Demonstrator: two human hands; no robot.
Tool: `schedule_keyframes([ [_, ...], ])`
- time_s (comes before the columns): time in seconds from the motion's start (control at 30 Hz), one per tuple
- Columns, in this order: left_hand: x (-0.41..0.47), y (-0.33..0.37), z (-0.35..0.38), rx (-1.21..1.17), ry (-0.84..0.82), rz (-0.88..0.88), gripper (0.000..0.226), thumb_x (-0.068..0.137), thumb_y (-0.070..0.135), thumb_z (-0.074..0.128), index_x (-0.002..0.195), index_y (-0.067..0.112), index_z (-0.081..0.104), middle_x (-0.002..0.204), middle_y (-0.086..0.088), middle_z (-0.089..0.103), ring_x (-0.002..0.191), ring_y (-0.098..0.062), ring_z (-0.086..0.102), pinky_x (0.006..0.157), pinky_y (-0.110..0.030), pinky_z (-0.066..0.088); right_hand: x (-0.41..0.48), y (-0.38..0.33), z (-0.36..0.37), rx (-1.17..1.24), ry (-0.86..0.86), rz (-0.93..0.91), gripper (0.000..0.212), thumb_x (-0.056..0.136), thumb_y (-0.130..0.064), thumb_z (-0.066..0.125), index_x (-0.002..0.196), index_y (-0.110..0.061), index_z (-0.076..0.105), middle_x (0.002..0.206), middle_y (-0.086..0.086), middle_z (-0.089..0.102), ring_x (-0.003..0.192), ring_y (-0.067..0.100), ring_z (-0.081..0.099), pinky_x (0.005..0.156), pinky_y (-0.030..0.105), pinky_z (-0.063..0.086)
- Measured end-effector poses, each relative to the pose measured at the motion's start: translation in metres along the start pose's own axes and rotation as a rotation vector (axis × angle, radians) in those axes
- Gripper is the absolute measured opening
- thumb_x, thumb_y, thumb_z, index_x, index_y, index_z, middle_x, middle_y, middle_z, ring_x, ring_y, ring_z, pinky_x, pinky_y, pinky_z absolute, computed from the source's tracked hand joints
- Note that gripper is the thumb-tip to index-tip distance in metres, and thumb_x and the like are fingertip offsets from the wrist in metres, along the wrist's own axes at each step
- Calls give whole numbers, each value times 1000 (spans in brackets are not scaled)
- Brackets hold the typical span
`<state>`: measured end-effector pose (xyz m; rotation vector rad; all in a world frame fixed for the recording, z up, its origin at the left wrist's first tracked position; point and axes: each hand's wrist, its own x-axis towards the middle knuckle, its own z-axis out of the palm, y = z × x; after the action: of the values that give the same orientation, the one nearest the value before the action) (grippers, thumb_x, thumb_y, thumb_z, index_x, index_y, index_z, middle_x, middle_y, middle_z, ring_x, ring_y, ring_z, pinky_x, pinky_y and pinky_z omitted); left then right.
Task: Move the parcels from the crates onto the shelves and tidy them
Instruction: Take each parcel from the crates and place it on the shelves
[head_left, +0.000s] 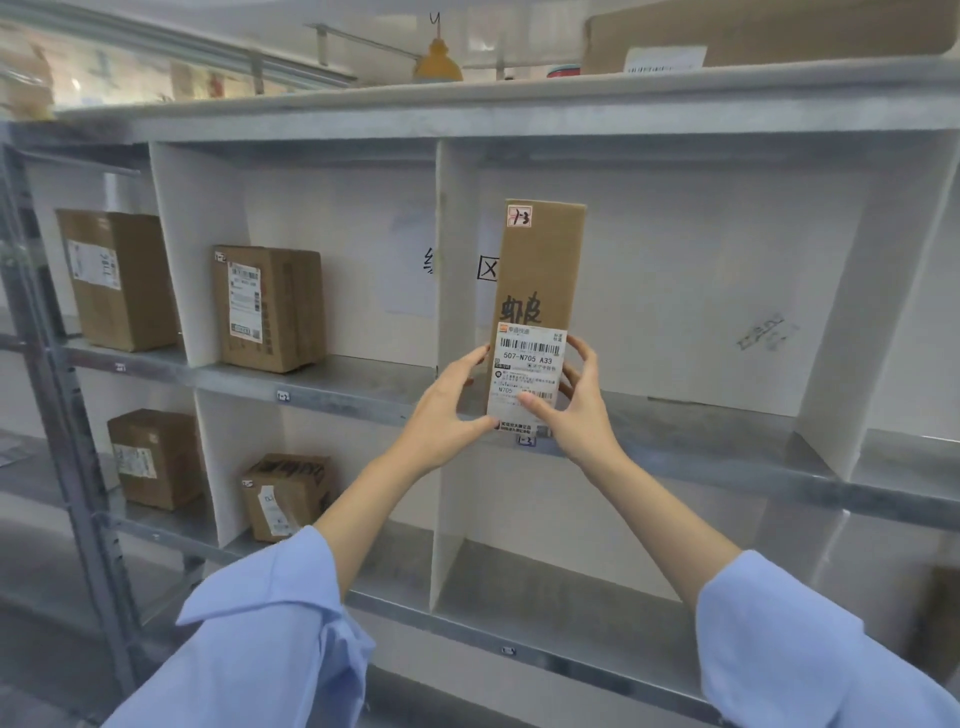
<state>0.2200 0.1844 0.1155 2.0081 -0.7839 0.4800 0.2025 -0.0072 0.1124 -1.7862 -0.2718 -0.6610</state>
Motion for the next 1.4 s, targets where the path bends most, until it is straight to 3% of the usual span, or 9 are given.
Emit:
schedule_keyframes([
  [0.13, 19, -14, -1, 225, 34, 4, 71, 91, 29, 63, 152, 35, 26, 155, 13, 33, 135, -12, 41, 109, -40, 37, 28, 18, 0, -20, 29, -14, 89, 83, -14, 76, 148, -36, 18, 139, -14, 52, 118, -7, 52, 103, 45, 48],
  [0.27, 25, -32, 2, 521, 50, 17, 61, 97, 41, 51, 153, 35, 27, 155, 12, 34, 134, -17, 38, 107, -38, 33, 56, 40, 0, -59, 22, -22, 93, 75, -32, 72, 138, -64, 12, 123, -45, 48, 121, 5, 56, 94, 59, 50],
  [0.47, 30, -51, 12, 641, 44, -31, 61, 96, 55, 35, 153, 36, 25, 156, 12, 33, 138, -15, 34, 107, -39, 29, 80, 65, 5, -85, 39, -34, 98, 82, -8, 69, 143, -58, 12, 140, -12, 51, 126, 14, 54, 107, 51, 43],
  [0.67, 36, -53, 18, 680, 46, -48, 64, 95, 56, 34, 154, 35, 23, 157, 12, 31, 138, -14, 33, 106, -36, 29, 91, 82, 10, -49, 38, -1, 101, 82, -1, 71, 151, -43, 10, 142, -3, 52, 126, 14, 53, 105, 49, 45],
  [0.8, 35, -54, 19, 702, 37, -52, 69, 91, 57, 32, 155, 35, 20, 157, 11, 32, 137, -14, 33, 106, -36, 28, 98, 85, 13, -82, 25, 1, 104, 80, -5, 74, 150, -46, 9, 145, 3, 45, 129, 16, 49, 109, 47, 42],
  [0.93, 32, -49, 21, 707, 26, -53, 69, 91, 57, 32, 155, 35, 19, 157, 12, 31, 138, -13, 31, 107, -34, 26, 98, 85, 16, -149, 30, 5, 97, 84, -6, 72, 155, -33, 10, 141, 8, 35, 113, 10, 48, 104, 35, 41],
  [1.03, 27, -46, 19, 710, 16, -47, 65, 96, 53, 38, 155, 34, 18, 158, 12, 30, 139, -13, 30, 108, -34, 25, 96, 85, 14, -187, 41, 17, 96, 84, -12, 74, 155, -31, 12, 140, 7, 36, 110, 10, 50, 102, 38, 43],
  [1.17, 19, -42, 12, 710, -12, -58, 69, 90, 57, 32, 155, 34, 20, 158, 12, 28, 139, -14, 30, 108, -35, 24, 87, 80, 9, -196, 41, 57, 96, 85, -20, 76, 155, -28, 11, 146, 9, 31, 130, 18, 44, 104, 29, 33],
  [1.4, 13, -26, 11, 710, -12, -61, 63, 99, 52, 38, 155, 33, 19, 160, 8, 25, 142, -17, 27, 111, -37, 23, 55, 52, -11, -559, 19, 19, 66, 95, -48, 55, 151, -30, 27, 160, 6, 24, 143, 33, 27, 110, 48, 31],
])
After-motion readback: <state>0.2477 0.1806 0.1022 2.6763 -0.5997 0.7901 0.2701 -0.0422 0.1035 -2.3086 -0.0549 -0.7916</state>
